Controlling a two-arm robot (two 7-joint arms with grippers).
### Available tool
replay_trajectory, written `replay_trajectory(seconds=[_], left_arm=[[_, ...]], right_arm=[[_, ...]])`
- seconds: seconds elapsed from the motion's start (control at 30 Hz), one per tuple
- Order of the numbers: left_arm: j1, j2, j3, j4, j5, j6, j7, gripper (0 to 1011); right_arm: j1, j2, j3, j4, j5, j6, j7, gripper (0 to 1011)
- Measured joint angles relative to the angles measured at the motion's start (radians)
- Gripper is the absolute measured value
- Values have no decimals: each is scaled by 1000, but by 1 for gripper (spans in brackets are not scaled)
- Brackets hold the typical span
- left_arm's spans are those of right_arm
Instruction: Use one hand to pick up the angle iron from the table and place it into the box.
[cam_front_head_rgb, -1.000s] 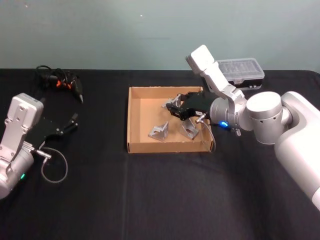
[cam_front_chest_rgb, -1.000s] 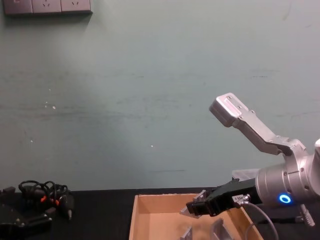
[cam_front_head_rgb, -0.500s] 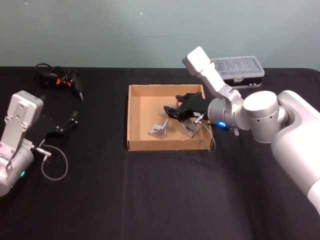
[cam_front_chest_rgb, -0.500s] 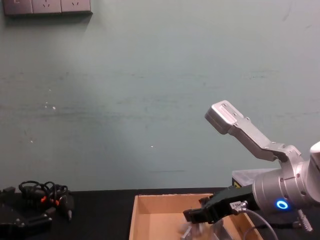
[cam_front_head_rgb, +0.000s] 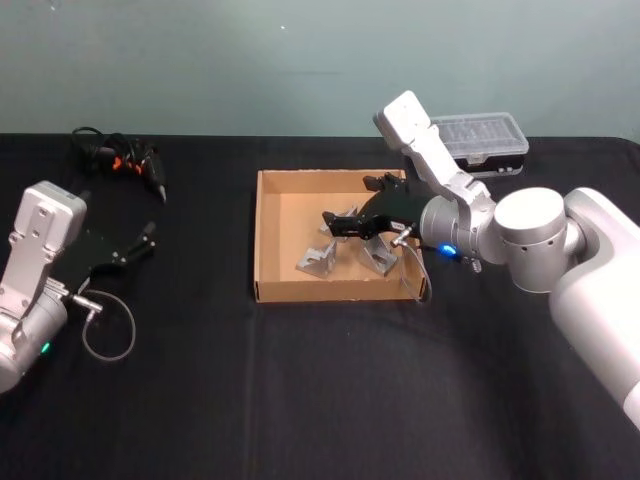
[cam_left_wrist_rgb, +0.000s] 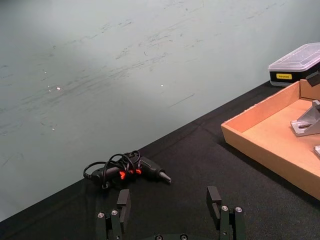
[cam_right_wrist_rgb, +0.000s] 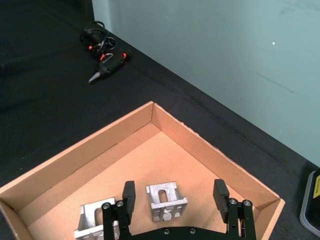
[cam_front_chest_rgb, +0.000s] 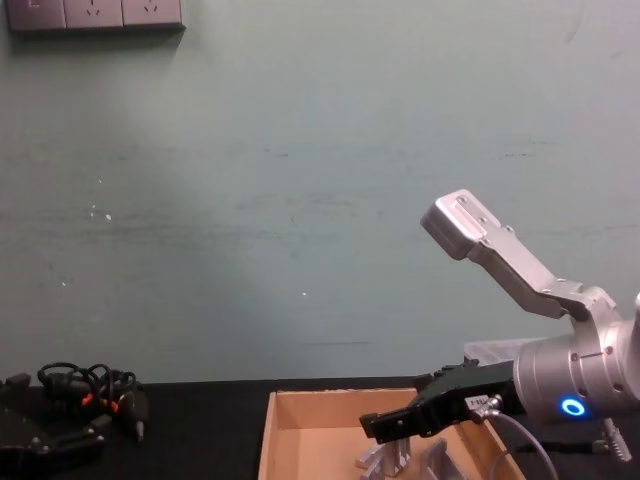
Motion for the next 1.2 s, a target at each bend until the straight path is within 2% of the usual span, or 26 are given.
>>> replay_trajectory(seconds=[0.13, 0.43, 0.47, 0.7, 0.77, 0.87, 1.2], left_arm=[[0, 0, 0, 0, 0, 0, 0, 1000], [0, 0, 0, 0, 0, 0, 0, 1000], [0, 0, 0, 0, 0, 0, 0, 1000], [0, 0, 0, 0, 0, 0, 0, 1000], [0, 0, 0, 0, 0, 0, 0, 1000], [0, 0, 0, 0, 0, 0, 0, 1000], [0, 0, 0, 0, 0, 0, 0, 1000]], right_arm=[[-23, 11, 8, -37, 1, -8, -9, 1002], [-122, 53, 50, -197, 5, -38, -70, 1003], [-122, 53, 50, -197, 5, -38, -70, 1003], [-235, 111, 107, -369, -6, -80, -128, 1003], [-245, 116, 112, -381, -7, -83, -132, 1003], [-302, 145, 142, -448, -14, -104, -150, 1003], [-417, 197, 203, -541, -55, -185, -194, 1003]])
